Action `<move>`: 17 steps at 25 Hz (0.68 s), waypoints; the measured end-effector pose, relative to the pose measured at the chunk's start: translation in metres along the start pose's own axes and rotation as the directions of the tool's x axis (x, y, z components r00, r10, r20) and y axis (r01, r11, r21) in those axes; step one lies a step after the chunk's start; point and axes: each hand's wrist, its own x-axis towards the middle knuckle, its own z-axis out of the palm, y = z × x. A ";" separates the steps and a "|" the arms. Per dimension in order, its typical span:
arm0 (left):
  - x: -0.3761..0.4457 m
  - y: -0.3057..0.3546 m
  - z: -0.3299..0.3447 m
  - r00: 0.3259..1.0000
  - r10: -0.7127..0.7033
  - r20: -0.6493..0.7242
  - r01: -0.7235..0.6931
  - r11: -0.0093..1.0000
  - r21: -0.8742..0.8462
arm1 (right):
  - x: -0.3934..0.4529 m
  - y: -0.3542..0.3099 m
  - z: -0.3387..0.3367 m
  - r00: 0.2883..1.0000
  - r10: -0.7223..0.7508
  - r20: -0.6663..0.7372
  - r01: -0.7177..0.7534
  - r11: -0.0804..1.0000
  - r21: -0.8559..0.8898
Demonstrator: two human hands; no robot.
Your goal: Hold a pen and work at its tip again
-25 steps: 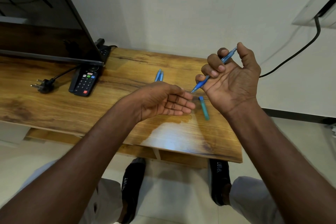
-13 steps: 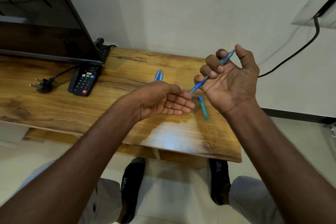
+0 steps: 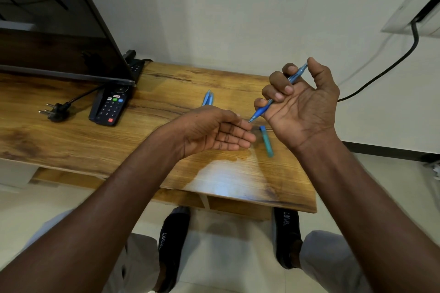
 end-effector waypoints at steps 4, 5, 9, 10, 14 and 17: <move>0.000 0.000 0.001 1.000 0.018 0.006 -0.018 1.000 -0.004 | 0.001 0.000 -0.001 1.000 -0.005 0.007 0.005 0.999 -0.031; 0.000 0.000 0.001 1.000 0.024 0.005 -0.024 1.000 -0.006 | 0.001 0.000 -0.001 1.000 -0.004 0.007 0.004 0.999 -0.032; 0.000 0.000 0.001 1.000 0.031 0.005 -0.030 1.000 -0.005 | 0.000 0.000 0.000 1.000 0.002 0.001 -0.002 1.000 -0.022; 0.000 0.000 0.001 1.000 0.030 0.007 -0.030 1.000 -0.004 | 0.000 0.001 0.000 1.000 0.002 0.006 -0.002 1.000 -0.028; 0.001 0.000 0.001 1.000 0.025 0.006 -0.025 1.000 -0.005 | 0.001 0.002 0.000 1.000 0.013 0.005 -0.013 1.000 -0.012; 0.002 0.000 0.001 1.000 0.022 0.006 -0.022 1.000 -0.005 | 0.001 0.002 -0.001 1.000 0.004 -0.001 -0.004 1.000 -0.021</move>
